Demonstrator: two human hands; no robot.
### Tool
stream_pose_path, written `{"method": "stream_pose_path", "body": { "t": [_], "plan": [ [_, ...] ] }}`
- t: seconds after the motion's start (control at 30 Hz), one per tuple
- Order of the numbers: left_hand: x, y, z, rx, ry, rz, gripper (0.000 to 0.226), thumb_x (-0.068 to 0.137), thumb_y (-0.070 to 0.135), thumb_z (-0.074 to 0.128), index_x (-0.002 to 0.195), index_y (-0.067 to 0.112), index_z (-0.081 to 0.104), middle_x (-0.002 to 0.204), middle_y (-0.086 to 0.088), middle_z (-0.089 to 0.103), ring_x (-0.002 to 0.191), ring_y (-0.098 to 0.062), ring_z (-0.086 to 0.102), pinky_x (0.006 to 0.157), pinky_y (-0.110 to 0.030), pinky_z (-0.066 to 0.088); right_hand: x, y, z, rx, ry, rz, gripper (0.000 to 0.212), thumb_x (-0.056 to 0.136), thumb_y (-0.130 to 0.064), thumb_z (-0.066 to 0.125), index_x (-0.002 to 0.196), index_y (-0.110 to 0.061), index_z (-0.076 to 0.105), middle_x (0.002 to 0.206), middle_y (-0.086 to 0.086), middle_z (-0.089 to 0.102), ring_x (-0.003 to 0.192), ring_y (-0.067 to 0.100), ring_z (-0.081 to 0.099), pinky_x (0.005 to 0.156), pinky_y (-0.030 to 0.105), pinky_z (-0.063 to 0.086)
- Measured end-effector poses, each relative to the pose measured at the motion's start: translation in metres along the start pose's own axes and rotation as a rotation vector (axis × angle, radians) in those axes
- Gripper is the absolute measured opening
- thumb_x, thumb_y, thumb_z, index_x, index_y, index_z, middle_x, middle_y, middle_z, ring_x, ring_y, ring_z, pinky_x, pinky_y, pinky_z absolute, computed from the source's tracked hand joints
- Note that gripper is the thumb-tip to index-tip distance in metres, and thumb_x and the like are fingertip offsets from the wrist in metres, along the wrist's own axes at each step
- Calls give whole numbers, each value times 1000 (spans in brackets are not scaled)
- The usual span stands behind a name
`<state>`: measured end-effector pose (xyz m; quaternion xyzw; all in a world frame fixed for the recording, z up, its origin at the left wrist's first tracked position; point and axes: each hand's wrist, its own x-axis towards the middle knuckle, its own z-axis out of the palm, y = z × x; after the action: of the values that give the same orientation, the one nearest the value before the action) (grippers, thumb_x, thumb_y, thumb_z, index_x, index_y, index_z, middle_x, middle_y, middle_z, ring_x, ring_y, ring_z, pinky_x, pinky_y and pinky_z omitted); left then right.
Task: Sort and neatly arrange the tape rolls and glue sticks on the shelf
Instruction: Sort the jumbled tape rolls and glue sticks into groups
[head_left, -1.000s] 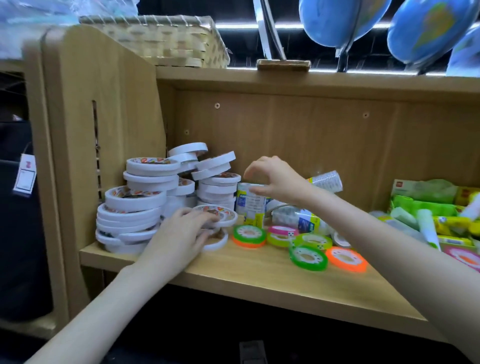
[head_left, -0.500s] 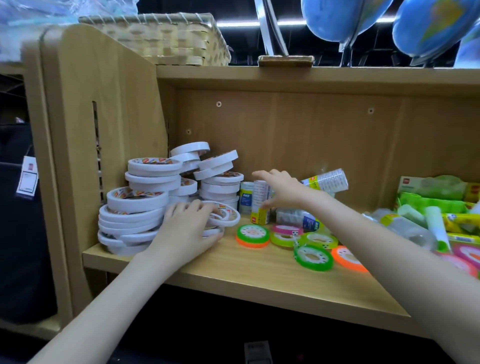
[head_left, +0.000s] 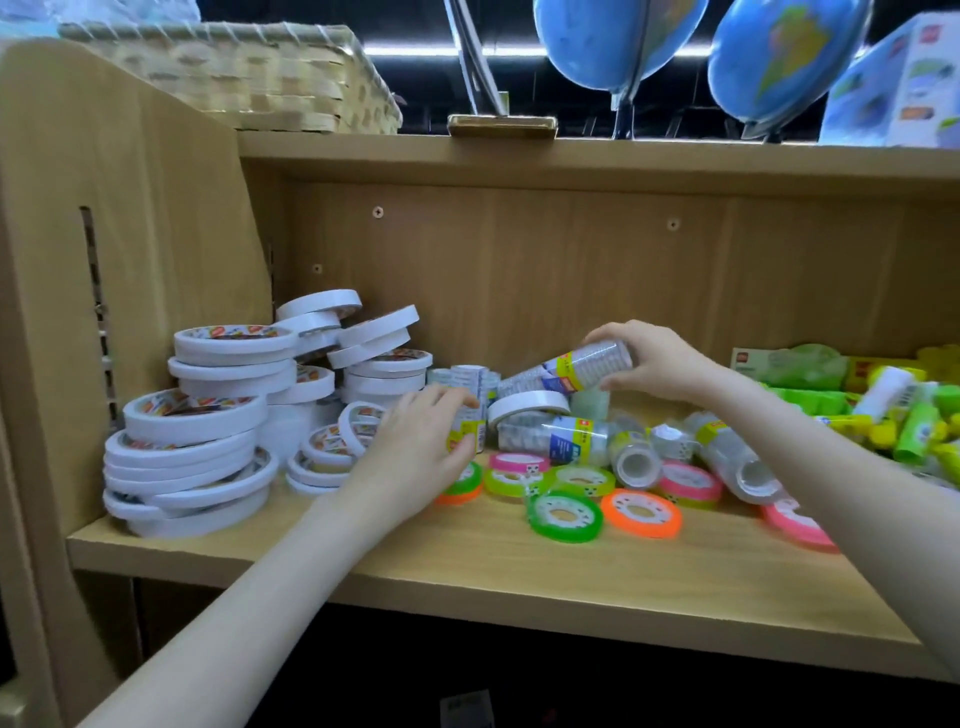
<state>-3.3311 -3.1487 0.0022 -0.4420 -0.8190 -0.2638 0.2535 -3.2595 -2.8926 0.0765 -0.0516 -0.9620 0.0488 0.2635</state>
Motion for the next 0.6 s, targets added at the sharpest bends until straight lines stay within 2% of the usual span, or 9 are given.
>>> {"method": "stream_pose_path", "body": {
  "t": [0.13,0.2,0.27,0.33,0.43,0.53,0.6],
  "plan": [
    [27,9,18,-22,-33,56,36,92,19,50,129,17,46,129,-1,47,124,-18,38,100,-27,30,-2,13,-28,457,251,61,43,79,-13,72,117,-22,56,92,-7,57,87,15,56,79,28,47],
    [41,15,27,-8,-77,106,42,93,18,50,134,16,42,136,-1,43,128,-18,35,102,-25,25,-6,20,-49,672,327,117,42,83,-12,67,121,-22,52,95,2,54,82,16,57,70,25,52],
    [54,22,36,36,-158,118,50,94,18,49,141,13,33,144,-2,36,133,-18,31,105,-26,23,-10,29,-65,768,363,164,39,86,-12,64,121,-22,50,105,12,52,85,21,59,67,29,56],
    [67,28,44,132,-247,70,53,94,16,48,143,13,28,145,-5,35,133,-20,33,104,-31,28,-11,38,-73,602,387,198,33,86,-16,64,115,-23,50,107,11,53,90,23,60,70,36,57],
    [83,28,48,244,-246,39,36,90,7,46,125,12,48,124,-10,55,117,-28,49,91,-38,41,-11,42,-69,265,354,169,40,83,-19,67,120,-18,50,105,1,54,88,19,55,79,37,51],
    [93,25,38,117,-110,30,28,88,8,52,114,13,59,113,-7,63,109,-29,54,86,-36,42,-12,40,-63,199,361,98,45,84,-20,66,124,-16,47,106,0,54,87,15,51,80,31,44],
    [96,27,21,-19,37,13,27,84,10,61,111,13,63,105,-7,66,102,-29,57,82,-35,42,-12,38,-64,266,408,93,44,85,-23,65,124,-16,47,103,-1,54,89,17,53,82,35,47]
  ]
}}
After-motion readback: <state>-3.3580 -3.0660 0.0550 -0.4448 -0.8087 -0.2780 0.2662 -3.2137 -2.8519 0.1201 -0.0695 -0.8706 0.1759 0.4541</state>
